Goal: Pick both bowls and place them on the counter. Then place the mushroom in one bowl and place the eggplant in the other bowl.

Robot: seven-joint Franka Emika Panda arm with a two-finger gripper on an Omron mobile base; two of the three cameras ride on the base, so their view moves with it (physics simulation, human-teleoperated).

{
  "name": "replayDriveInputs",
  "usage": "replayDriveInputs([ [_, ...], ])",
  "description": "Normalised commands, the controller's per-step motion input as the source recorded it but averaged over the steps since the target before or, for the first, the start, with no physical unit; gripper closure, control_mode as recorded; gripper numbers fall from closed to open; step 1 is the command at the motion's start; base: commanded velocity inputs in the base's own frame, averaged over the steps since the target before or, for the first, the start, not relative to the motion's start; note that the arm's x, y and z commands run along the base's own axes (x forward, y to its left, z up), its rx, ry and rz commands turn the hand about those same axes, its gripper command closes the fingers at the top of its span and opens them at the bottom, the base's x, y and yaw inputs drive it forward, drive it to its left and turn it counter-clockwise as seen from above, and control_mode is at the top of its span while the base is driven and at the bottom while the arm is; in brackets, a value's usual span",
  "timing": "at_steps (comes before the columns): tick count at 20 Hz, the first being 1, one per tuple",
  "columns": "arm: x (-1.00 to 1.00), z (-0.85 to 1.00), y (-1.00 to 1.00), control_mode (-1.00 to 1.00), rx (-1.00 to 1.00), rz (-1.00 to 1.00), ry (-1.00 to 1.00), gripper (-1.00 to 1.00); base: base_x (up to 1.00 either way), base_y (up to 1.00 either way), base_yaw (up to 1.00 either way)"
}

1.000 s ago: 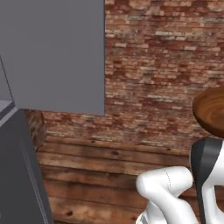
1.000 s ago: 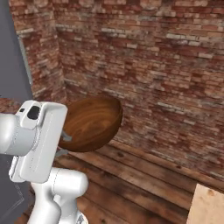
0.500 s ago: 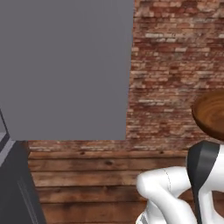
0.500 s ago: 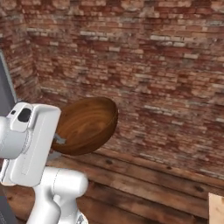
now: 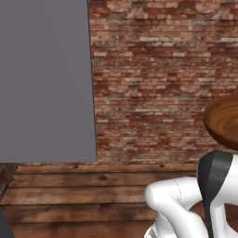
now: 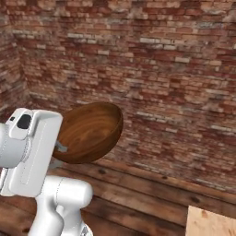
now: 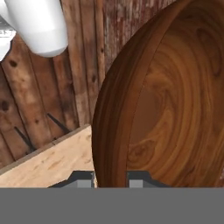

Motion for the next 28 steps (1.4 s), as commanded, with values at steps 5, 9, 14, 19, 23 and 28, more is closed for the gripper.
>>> replayDriveInputs([
  [5,0.00,0.00,0.00,1.00,0.00,0.00,0.00,1.00,0.38,-0.41,0.00],
  [9,0.00,0.00,0.00,1.00,0.00,0.00,0.00,1.00,0.88,-0.41,-0.02],
  [14,0.00,0.00,0.00,1.00,0.00,0.00,0.00,1.00,0.80,-0.23,-0.17],
  [19,0.00,0.00,0.00,1.00,0.00,0.00,0.00,1.00,0.34,-0.38,-0.44],
  [23,0.00,0.00,0.00,1.00,0.00,0.00,0.00,1.00,0.07,-0.03,-0.73],
  [28,0.00,0.00,0.00,1.00,0.00,0.00,0.00,1.00,0.05,0.00,-0.75],
])
